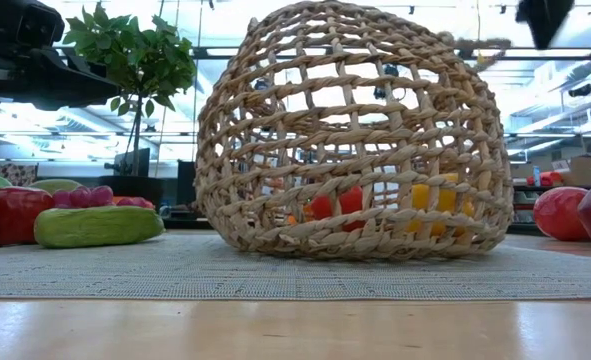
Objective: Build produce basket
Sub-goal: Put the red apple into the brown basket
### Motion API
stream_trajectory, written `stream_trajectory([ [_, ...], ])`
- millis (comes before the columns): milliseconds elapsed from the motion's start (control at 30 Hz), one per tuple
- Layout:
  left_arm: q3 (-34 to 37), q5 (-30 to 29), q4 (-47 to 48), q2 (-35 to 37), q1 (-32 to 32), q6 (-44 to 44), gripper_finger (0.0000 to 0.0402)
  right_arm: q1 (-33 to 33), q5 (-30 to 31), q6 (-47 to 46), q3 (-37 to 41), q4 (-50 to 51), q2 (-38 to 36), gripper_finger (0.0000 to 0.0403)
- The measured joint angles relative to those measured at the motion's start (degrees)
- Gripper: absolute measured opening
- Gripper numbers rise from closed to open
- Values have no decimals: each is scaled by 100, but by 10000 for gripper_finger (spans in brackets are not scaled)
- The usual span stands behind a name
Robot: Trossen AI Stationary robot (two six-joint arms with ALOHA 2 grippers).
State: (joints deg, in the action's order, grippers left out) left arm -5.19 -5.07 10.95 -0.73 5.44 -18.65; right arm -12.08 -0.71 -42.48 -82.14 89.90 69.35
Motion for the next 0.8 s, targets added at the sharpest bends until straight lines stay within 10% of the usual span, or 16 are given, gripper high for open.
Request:
stream_trajectory([
  [133,0,-1,-1,0,-1,0,28,92,-51,240,-892,10,-4,364],
  [333,0,-1,-1,0,0,0,32,827,1449,481,-1625,-2,-16,349],
  [800,0,-1,-1,0,-1,0,29,4482,963,1848,-1482,11,1091,346],
])
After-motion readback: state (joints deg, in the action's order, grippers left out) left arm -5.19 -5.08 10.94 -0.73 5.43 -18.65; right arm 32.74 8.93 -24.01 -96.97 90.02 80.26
